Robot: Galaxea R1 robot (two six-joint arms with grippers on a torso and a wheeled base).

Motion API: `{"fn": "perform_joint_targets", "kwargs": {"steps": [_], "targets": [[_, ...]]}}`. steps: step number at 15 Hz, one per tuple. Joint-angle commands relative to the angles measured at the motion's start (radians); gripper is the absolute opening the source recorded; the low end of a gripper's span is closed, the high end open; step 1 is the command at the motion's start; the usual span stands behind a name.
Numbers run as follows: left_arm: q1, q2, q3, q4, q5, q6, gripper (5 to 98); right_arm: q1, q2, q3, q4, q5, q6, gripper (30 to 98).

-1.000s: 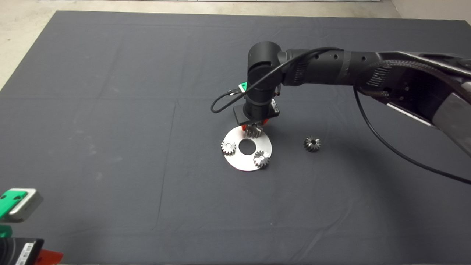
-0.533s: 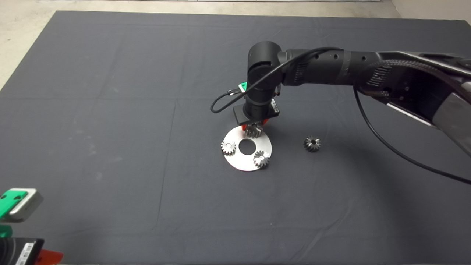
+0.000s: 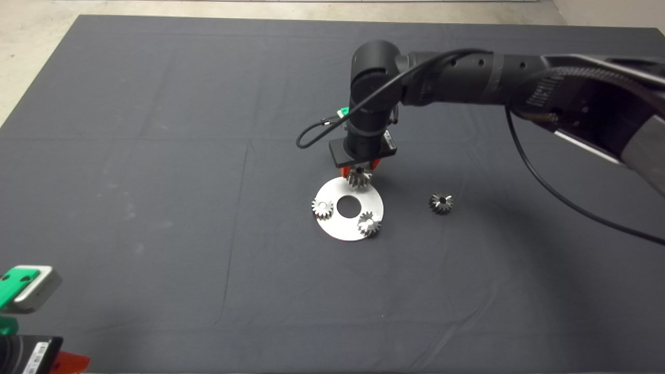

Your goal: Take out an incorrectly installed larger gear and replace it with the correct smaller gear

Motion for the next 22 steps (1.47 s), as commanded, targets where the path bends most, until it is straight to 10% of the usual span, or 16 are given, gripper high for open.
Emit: {"fn": "perform_joint_targets", "kwargs": {"steps": [1, 12, 22], "targets": [[-0.004, 0.002, 0.005, -0.008, -0.009, -0.007, 59.7, 0.099, -0.008, 0.020, 0.080, -0.109, 0.008, 46.5], [-0.004, 0.005, 0.007, -0.005, -0.011, -0.032, 59.7, 0.068, -0.471, 0.228, 0.049, -0.109, -0.035, 46.0], [-0.003, 0.003, 0.010, -0.004, -0.007, -0.031, 59.7, 0.035, -0.544, 0.316, 0.049, -0.109, -0.041, 46.1]]}}
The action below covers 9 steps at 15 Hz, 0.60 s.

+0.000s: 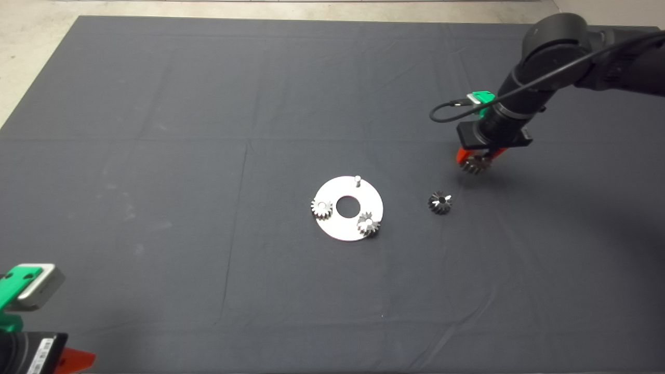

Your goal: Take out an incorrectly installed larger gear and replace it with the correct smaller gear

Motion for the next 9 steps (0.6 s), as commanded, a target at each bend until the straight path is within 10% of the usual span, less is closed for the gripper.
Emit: {"fn": "perform_joint_targets", "kwargs": {"steps": [1, 9], "targets": [[-0.003, -0.007, 0.010, -0.004, 0.008, 0.003, 59.7, 0.028, 0.007, 0.054, 0.005, -0.094, -0.003, 46.2], [-0.003, -0.006, 0.009, -0.004, 0.006, 0.003, 59.7, 0.029, 0.049, 0.047, 0.005, -0.091, 0.002, 50.5]]}}
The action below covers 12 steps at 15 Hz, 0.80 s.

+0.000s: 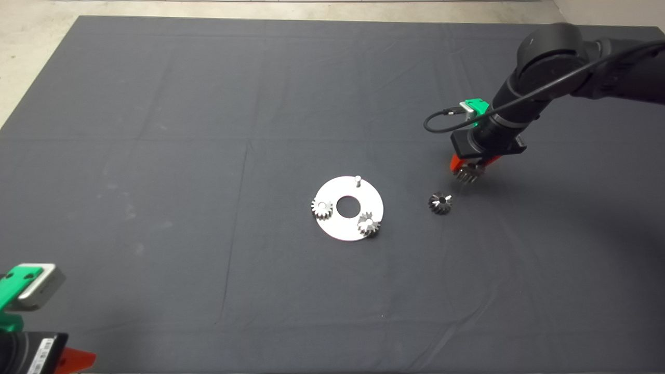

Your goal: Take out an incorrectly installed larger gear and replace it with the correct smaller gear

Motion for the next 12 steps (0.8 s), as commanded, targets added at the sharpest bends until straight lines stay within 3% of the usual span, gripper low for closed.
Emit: {"fn": "perform_joint_targets", "kwargs": {"steps": [1, 7, 9, 12], "targets": [[-0.003, -0.006, 0.009, -0.004, 0.006, -0.001, 59.7, 0.036, 0.026, 0.004, 0.005, -0.109, 0.002, 50.7], [-0.003, -0.006, 0.009, -0.003, 0.006, -0.002, 59.7, 0.044, 0.024, 0.041, 0.011, -0.111, 0.015, 57.5], [-0.003, -0.008, 0.009, -0.003, 0.006, -0.002, 59.7, 0.044, 0.022, 0.094, 0.016, -0.112, 0.080, 63.1], [-0.003, -0.006, 0.009, -0.004, 0.004, -0.007, 59.7, 0.042, 0.046, 0.128, 0.038, -0.111, 0.115, 63.1]]}}
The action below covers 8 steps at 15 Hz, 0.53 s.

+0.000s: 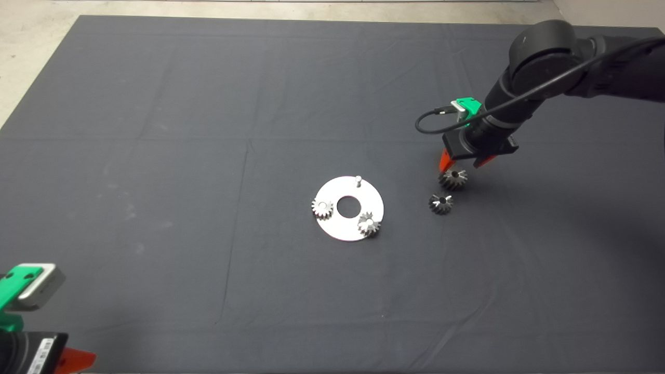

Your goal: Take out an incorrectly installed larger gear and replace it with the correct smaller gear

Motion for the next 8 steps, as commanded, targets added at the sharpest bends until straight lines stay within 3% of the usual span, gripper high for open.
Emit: {"fn": "perform_joint_targets", "kwargs": {"steps": [1, 3, 8], "targets": [[-0.003, -0.006, 0.009, -0.004, 0.005, -0.006, 59.7, 0.028, 0.031, 0.065, 0.068, -0.111, 0.071, 63.1], [-0.003, -0.007, 0.009, -0.003, 0.003, -0.007, 59.7, 0.018, 0.054, 0.072, 0.078, -0.105, 0.096, 67.2], [-0.002, -0.008, 0.010, -0.003, 0.003, -0.007, 59.7, -0.048, 0.069, 0.025, 0.075, -0.105, 0.096, 67.3]]}}
